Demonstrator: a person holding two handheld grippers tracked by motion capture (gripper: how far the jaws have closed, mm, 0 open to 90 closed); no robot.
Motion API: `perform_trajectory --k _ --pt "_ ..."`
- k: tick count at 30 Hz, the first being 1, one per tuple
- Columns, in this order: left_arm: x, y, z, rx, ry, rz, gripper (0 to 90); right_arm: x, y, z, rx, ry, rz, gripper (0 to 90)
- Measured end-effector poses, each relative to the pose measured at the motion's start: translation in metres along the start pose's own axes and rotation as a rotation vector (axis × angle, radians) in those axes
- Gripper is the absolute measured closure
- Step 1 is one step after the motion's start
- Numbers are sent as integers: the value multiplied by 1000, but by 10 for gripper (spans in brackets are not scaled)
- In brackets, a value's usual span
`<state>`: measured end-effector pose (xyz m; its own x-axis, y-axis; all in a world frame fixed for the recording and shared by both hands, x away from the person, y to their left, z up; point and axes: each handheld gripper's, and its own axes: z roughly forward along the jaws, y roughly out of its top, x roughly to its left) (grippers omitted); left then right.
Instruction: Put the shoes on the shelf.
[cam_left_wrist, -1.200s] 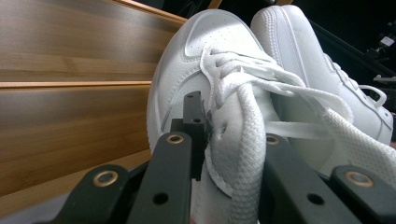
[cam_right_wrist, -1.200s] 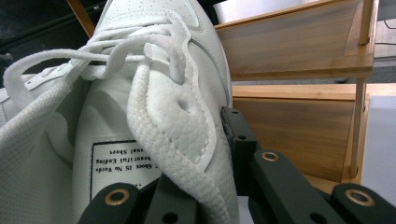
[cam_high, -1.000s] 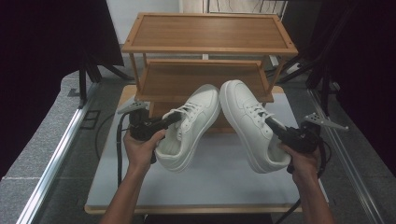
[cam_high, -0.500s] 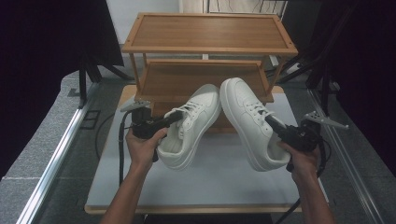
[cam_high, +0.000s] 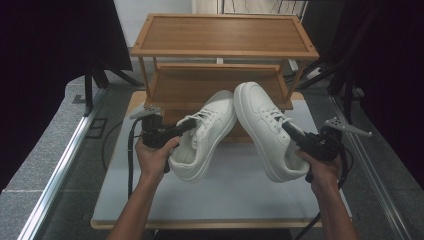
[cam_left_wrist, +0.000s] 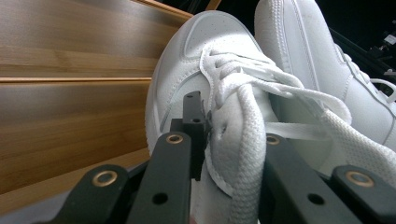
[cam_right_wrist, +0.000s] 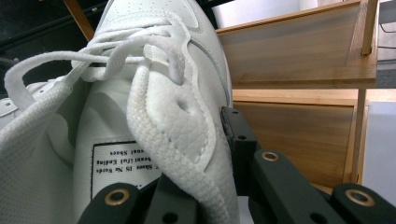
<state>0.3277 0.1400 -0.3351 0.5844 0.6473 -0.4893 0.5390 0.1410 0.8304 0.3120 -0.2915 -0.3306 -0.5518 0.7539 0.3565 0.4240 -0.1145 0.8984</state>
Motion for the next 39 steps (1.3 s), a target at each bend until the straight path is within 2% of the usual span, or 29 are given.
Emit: perform_trajectory --k 17,26,39 --pt "1 2 2 -6 2 2 813 2 1 4 15 -4 2 840" --pt "2 3 1 -5 -4 -7 813 4 7 4 -3 4 -3 841" --pt "2 3 -5 -11 1 2 812 6 8 4 -20 11 9 841"
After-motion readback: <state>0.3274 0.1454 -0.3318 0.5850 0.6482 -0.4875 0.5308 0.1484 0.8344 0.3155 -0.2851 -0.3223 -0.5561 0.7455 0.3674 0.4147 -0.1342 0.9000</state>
